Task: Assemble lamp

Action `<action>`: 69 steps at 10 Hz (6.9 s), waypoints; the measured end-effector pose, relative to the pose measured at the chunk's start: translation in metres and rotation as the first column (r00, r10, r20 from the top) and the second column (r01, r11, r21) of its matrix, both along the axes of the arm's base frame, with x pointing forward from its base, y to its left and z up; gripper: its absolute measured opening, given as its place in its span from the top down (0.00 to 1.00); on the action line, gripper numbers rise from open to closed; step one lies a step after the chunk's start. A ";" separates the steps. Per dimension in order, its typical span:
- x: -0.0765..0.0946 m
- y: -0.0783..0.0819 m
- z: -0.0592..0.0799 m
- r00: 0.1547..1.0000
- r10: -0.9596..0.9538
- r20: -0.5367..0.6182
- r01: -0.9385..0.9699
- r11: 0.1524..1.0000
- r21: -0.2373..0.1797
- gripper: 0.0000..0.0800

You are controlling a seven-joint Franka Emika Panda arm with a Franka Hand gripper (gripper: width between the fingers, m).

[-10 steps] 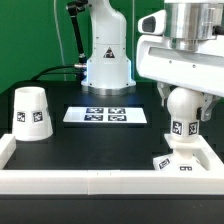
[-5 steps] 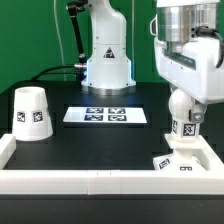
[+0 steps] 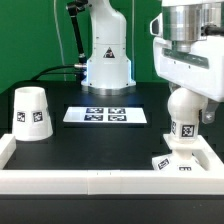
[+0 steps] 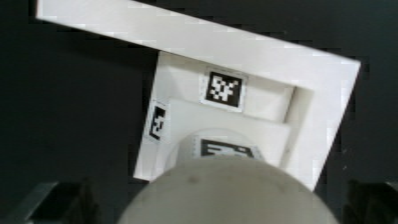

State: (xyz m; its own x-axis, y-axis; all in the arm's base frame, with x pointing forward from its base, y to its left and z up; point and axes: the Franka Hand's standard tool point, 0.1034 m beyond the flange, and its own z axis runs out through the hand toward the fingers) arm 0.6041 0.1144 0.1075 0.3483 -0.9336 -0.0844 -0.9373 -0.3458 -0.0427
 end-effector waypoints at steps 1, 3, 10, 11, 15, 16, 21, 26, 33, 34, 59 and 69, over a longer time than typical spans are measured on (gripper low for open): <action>0.001 0.002 0.001 0.991 0.128 0.024 -0.128 0.992 -0.004 0.13; 0.001 0.001 0.001 0.939 0.337 0.066 -0.336 0.942 -0.023 0.13; -0.002 -0.007 0.001 0.658 0.747 0.091 -0.744 0.664 -0.074 0.13; -0.001 -0.007 0.002 0.583 0.807 0.095 -0.803 0.590 -0.088 0.13; 0.006 -0.007 0.011 0.152 0.987 0.053 -0.971 0.159 -0.177 0.13; 0.009 -0.010 0.012 0.024 0.999 0.036 -0.980 0.031 -0.196 0.13; 0.009 -0.015 0.008 -0.438 0.898 -0.051 -0.878 -0.439 -0.189 0.13; 0.010 -0.015 0.003 -0.609 0.787 -0.099 -0.779 -0.617 -0.110 0.28; 0.010 -0.013 0.004 -0.218 0.973 -0.078 -0.960 -0.228 -0.162 0.28; 0.011 -0.014 0.005 -0.154 0.985 -0.075 -0.972 -0.164 -0.167 0.28; -0.095 -0.152 -0.001 0.116 0.993 -0.028 -0.977 0.109 -0.181 0.13; -0.150 -0.245 0.016 0.177 0.984 -0.035 -0.975 0.170 -0.141 0.13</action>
Offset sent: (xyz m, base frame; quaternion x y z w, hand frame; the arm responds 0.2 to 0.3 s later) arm -0.0116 -0.0076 0.0032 0.0211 0.0331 -0.2618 0.9643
